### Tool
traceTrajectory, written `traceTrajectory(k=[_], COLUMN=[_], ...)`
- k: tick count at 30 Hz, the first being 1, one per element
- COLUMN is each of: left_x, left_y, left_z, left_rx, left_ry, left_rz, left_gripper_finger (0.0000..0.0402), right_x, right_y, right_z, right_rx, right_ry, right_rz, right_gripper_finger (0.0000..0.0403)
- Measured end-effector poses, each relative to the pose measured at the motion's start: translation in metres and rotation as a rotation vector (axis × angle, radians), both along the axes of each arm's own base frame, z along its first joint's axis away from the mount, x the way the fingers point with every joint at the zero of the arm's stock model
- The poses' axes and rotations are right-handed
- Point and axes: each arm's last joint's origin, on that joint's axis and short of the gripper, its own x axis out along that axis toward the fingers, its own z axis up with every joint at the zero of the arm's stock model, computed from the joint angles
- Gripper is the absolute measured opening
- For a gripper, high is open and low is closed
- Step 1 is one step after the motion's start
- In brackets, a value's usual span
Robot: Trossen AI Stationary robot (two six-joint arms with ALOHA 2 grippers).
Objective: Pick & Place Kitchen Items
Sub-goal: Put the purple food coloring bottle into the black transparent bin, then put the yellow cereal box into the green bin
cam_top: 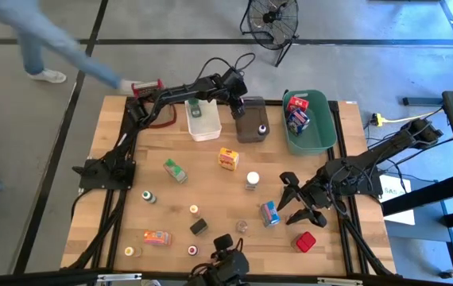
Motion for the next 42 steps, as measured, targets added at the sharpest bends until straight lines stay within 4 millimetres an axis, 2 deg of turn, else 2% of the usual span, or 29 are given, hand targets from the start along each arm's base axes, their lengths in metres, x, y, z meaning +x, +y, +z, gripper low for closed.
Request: traceTrajectory(k=[12, 23, 28, 35, 42], left_x=[0.001, 0.001, 0.000, -0.003, -0.017], left_y=[0.000, 0.000, 0.000, -0.009, -0.041], left_z=[-0.001, -0.001, 0.002, 0.033, 0.070], left_rx=[0.004, 0.001, 0.006, 0.041, 0.006], left_ry=[-0.003, -0.006, -0.014, -0.065, -0.018], left_rz=[-0.003, 0.002, 0.003, -0.008, -0.046], left_gripper_finger=[0.0133, 0.0205, 0.0225, 0.0226, 0.0228], right_x=[0.000, 0.000, 0.000, 0.000, 0.000], right_y=[-0.001, -0.001, -0.001, -0.001, -0.001], right_z=[-0.001, -0.002, -0.002, -0.002, -0.003], right_rx=[0.000, -0.002, -0.003, -0.002, 0.012], right_ry=[0.015, 0.019, 0.021, 0.031, 0.054], right_rz=[-0.005, -0.005, -0.004, -0.004, -0.004], right_gripper_finger=[0.0234, 0.0234, 0.0234, 0.0234, 0.0234])
